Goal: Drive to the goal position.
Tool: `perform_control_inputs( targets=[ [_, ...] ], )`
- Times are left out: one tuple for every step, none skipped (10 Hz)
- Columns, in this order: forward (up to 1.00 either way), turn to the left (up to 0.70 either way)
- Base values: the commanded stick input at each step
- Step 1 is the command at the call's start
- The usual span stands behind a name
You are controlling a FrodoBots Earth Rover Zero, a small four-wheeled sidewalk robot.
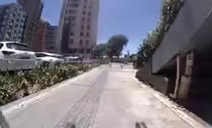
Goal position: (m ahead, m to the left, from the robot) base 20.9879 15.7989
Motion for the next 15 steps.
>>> perform_control_inputs(
  targets=[
    [0.70,0.00],
    [0.70,0.00],
    [0.70,0.00],
    [0.70,0.00],
    [0.70,0.00],
    [0.70,0.00],
    [0.70,0.00],
    [0.70,0.00],
    [0.70,0.00],
    [0.70,0.00],
    [0.70,0.00],
    [0.70,0.00],
    [0.70,0.00],
    [0.70,0.00],
    [0.70,0.00]
  ],
)
